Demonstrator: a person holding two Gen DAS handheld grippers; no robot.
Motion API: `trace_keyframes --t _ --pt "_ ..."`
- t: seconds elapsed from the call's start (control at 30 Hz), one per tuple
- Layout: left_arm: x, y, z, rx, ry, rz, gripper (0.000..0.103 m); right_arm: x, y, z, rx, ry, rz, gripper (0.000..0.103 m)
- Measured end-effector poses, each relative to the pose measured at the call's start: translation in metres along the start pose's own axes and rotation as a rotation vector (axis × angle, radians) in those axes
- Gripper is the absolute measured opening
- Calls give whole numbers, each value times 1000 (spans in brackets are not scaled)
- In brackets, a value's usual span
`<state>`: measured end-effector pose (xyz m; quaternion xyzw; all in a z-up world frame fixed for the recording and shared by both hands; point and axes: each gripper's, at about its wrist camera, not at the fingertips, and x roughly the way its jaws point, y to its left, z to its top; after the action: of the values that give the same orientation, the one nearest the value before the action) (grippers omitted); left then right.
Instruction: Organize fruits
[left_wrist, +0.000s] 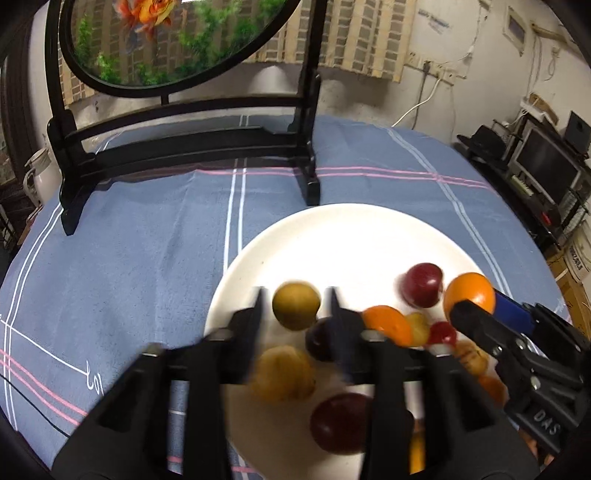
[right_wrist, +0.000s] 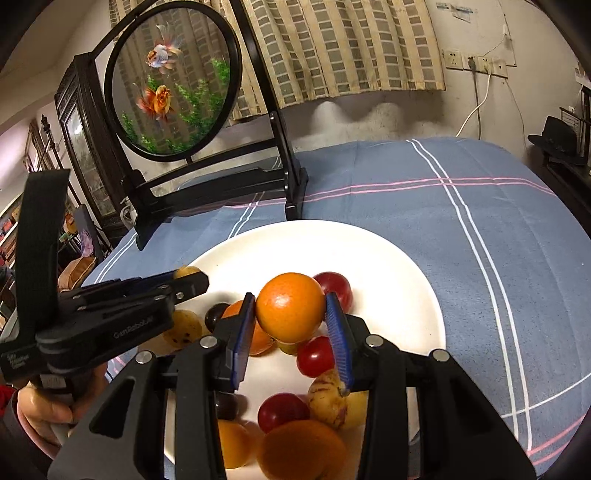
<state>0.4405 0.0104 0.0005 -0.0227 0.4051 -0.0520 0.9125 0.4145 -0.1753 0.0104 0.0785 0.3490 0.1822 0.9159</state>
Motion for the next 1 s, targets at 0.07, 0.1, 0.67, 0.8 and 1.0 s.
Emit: trace_keyframes --t 0.07,0.1,0.67,0.8,1.0 --pt "-7 3 0 -13 -43 14 73 0 0 0 -2 3 6 39" --pt "-13 3 -1 -9 -50 9 73 -1 0 0 -4 5 8 39" --pt "-123 10 -74 -5 -142 71 97 -39 32 -15 -115 36 -15 60" --pt "-138 15 -104 -42 -148 67 99 -71 41 -38 -182 12 -55 61" --pt "-144 12 -146 -39 -116 83 100 -114 42 -83 -244 -49 -50 100"
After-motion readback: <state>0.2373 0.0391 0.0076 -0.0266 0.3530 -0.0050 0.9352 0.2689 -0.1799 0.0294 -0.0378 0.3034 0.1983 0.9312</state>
